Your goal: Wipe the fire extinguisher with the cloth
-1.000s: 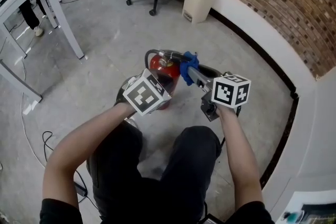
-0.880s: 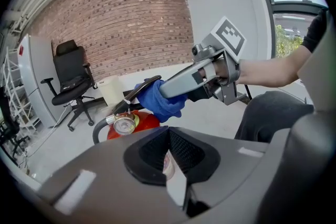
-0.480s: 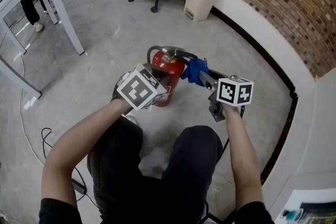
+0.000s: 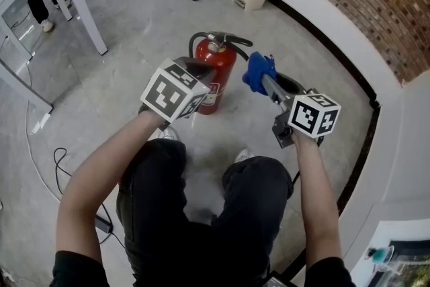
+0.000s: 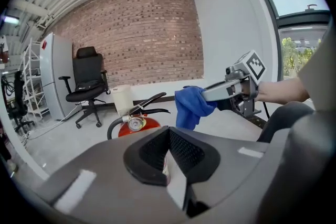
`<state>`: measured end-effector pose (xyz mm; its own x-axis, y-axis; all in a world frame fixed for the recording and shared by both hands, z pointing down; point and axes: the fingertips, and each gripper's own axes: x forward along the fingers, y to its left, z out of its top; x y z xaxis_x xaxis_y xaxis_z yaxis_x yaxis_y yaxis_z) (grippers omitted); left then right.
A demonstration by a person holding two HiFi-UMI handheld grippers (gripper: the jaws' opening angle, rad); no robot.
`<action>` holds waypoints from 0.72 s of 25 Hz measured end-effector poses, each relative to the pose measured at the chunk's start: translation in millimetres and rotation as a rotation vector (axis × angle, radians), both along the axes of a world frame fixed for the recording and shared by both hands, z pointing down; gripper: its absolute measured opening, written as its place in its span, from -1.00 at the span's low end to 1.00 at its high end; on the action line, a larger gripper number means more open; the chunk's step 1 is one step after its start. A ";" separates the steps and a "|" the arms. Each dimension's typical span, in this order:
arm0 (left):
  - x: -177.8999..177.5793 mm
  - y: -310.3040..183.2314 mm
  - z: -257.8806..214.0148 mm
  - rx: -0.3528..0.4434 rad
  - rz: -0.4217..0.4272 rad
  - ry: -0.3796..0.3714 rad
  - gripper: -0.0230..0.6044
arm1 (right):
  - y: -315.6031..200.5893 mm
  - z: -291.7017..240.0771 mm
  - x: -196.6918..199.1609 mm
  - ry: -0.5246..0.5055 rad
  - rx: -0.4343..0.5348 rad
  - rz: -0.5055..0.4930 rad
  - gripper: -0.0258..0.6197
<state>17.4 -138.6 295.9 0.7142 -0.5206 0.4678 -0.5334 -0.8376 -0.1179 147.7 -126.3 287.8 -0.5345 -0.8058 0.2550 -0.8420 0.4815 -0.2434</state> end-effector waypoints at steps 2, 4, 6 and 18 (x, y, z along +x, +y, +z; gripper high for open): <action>-0.4 11.1 -11.0 0.031 -0.009 0.022 -0.91 | 16.1 -16.5 -10.6 0.014 0.051 -0.027 -0.63; 1.5 24.9 -21.0 0.077 -0.006 0.034 -0.91 | 32.5 -31.0 -20.3 0.049 0.103 -0.051 -0.63; 5.3 40.6 -32.1 0.126 0.007 0.057 -0.91 | 49.6 -44.8 -28.5 0.083 0.159 -0.068 -0.63; 2.2 102.9 -92.9 0.247 0.022 0.207 -0.91 | 124.6 -107.1 -57.5 0.085 0.404 -0.019 -0.63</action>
